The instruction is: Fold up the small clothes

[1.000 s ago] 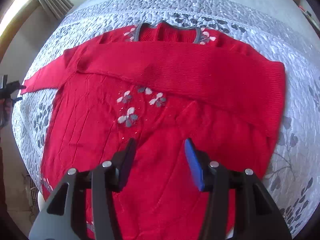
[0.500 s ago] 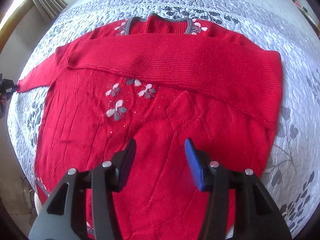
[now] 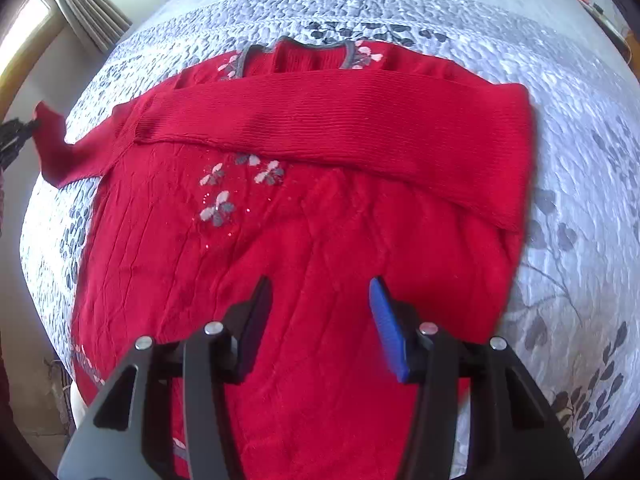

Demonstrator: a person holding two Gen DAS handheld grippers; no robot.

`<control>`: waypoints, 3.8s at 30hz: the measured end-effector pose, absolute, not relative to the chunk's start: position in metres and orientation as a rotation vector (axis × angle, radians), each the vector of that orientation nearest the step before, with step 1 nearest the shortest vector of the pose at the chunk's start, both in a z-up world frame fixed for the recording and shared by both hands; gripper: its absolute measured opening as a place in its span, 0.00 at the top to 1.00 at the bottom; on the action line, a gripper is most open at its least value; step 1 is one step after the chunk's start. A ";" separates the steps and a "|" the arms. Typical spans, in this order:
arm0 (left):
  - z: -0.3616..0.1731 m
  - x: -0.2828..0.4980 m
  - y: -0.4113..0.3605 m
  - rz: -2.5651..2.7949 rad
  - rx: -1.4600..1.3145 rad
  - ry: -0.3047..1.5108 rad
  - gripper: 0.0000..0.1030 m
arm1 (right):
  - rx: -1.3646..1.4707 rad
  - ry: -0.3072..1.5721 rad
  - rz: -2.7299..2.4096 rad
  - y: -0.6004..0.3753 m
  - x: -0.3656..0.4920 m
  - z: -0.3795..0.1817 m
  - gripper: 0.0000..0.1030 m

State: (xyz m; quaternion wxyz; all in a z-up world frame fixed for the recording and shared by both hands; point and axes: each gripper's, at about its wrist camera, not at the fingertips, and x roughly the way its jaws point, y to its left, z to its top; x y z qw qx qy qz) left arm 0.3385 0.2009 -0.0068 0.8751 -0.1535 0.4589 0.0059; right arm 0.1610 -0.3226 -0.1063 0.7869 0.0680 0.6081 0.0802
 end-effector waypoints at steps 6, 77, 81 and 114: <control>-0.009 0.340 0.081 -0.212 -0.306 0.982 0.91 | 0.155 1.301 0.151 -0.342 0.152 -0.104 0.51; -0.133 0.369 0.014 -0.083 -0.051 1.251 0.39 | 0.398 1.333 0.162 -0.448 0.277 -0.087 0.95; -0.144 0.376 0.006 -0.055 -0.017 1.266 0.39 | 0.375 1.393 0.107 -0.449 0.270 -0.126 0.93; -0.119 0.294 0.028 -0.095 0.017 1.239 0.38 | 0.466 1.393 0.172 -0.467 0.160 -0.121 0.60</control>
